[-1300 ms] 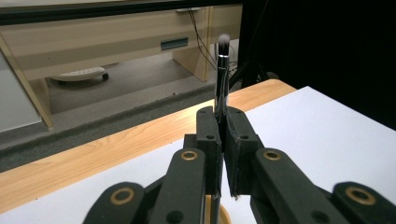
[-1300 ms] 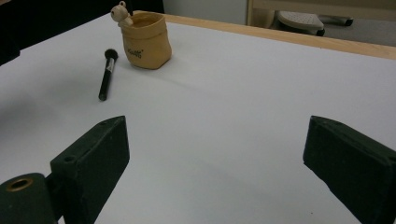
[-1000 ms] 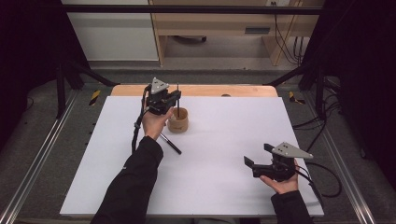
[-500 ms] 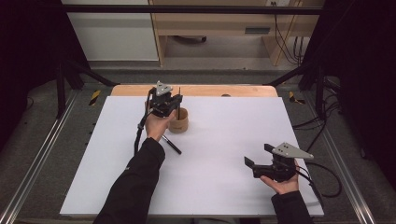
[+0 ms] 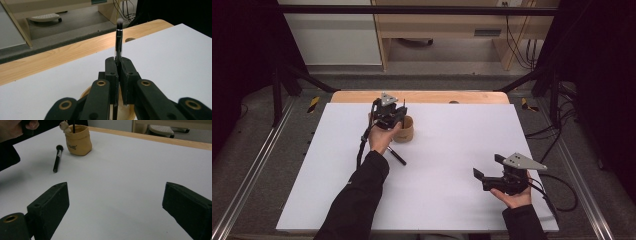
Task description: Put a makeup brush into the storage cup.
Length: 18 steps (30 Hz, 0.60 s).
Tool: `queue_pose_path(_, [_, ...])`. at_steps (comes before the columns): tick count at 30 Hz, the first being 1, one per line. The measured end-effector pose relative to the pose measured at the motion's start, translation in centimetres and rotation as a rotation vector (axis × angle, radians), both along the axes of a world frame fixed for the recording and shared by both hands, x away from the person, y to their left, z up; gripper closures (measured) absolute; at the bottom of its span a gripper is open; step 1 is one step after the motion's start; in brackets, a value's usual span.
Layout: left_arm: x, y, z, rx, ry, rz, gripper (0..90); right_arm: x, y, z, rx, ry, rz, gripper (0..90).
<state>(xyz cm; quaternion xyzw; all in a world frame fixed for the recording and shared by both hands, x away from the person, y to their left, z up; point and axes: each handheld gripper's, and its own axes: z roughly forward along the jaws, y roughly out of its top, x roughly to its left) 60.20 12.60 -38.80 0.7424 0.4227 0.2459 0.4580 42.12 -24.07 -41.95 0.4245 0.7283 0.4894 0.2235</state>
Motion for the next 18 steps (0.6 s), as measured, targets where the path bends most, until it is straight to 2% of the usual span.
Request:
queue_pose_path(10, [-0.03, 0.07, -0.5, 0.011, 0.013, 0.005, 84.7, 0.08, -0.01, -0.13, -0.002, 0.001, 0.003, 7.5])
queue_pose_path(15, [-0.22, 0.01, -0.32, 0.012, 0.009, 0.002, 80.0, 0.07, 0.05, -0.16, -0.002, 0.005, 0.003, 7.5])
queue_pose_path(18, [-0.53, 0.21, -0.05, -0.004, 0.003, -0.004, 76.6, 0.09, 0.0, -0.14, -0.002, 0.002, 0.002, 7.5])
